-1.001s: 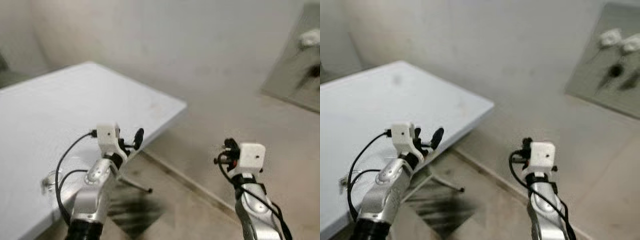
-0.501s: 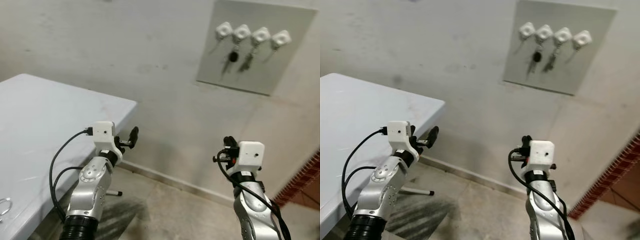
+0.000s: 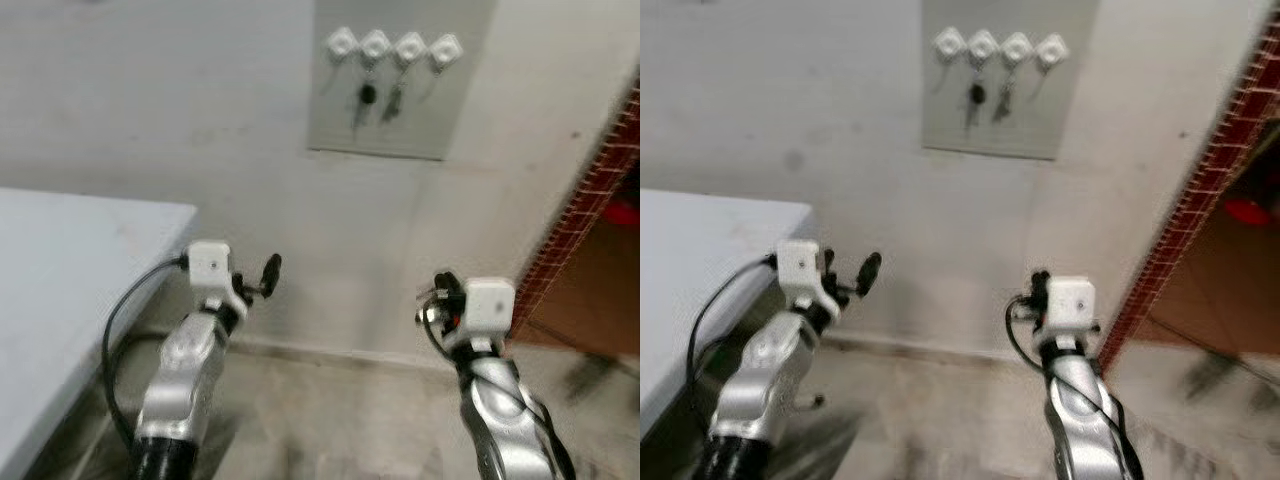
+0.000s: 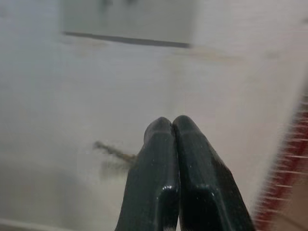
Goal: Hang keys on a hook
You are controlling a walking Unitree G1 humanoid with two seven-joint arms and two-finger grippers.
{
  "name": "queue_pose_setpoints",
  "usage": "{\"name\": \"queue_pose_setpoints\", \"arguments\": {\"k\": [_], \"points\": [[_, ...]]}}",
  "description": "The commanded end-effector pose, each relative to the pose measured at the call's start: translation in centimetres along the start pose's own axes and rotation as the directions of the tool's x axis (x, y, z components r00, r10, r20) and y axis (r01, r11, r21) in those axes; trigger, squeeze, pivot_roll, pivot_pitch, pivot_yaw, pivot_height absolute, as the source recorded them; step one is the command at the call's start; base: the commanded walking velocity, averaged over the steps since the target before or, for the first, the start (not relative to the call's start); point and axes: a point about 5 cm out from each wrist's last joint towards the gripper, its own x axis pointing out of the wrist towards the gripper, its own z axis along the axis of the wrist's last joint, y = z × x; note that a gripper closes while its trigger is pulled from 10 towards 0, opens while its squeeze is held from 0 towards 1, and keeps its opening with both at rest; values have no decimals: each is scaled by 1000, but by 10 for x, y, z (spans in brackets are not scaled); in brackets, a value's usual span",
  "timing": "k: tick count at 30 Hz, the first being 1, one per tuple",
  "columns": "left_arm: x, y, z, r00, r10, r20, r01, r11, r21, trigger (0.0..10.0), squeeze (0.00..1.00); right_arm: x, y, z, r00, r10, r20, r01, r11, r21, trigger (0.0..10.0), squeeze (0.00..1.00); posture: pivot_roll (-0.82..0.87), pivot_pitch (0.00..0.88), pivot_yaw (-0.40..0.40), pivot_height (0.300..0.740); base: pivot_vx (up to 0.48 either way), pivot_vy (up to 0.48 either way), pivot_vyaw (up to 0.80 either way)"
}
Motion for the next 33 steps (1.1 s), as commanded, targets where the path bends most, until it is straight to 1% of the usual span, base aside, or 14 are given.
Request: {"name": "queue_pose_setpoints", "arguments": {"k": [1,6,8,14,16,23,28,33], "points": [[-3,-1,5,999,-27,23,26,999,44,10000,0,2,5,4,1000,23,15,-23,1000,2,10000,0,-12,0,9,740,0,0,-800],[-4,-9,4,998,-70,7,69,995,68,10000,0,3,4,6,999,37,30,-37,999,-9,10000,0,-12,0,12,740,0,0,-760],[-4,-10,4,997,-74,2,74,995,65,10000,0,3,5,8,998,49,50,-48,999,-2,10000,0,-13,0,14,740,0,0,0],[-3,-5,8,999,-37,8,36,998,47,10000,0,-2,7,10,997,49,66,-50,999,14,10000,0,-17,0,16,740,0,0,0],[-2,-3,9,1000,-19,10,18,999,26,10000,0,-4,8,9,997,42,68,-44,999,22,10000,0,-19,0,17,740,0,0,0],[-2,2,11,1000,9,13,-9,1000,-4,10000,0,-7,7,9,997,38,70,-40,999,28,10000,0,-20,0,13,740,0,0,0],[-3,4,12,1000,13,20,-13,1000,-6,10000,0,-8,6,8,997,39,70,-41,999,27,10000,0,-19,0,8,740,0,0,0],[-3,6,12,1000,19,21,-19,1000,-8,10000,0,-9,7,8,997,41,68,-43,999,29,10000,0,-19,0,6,740,261,0,0]]}}
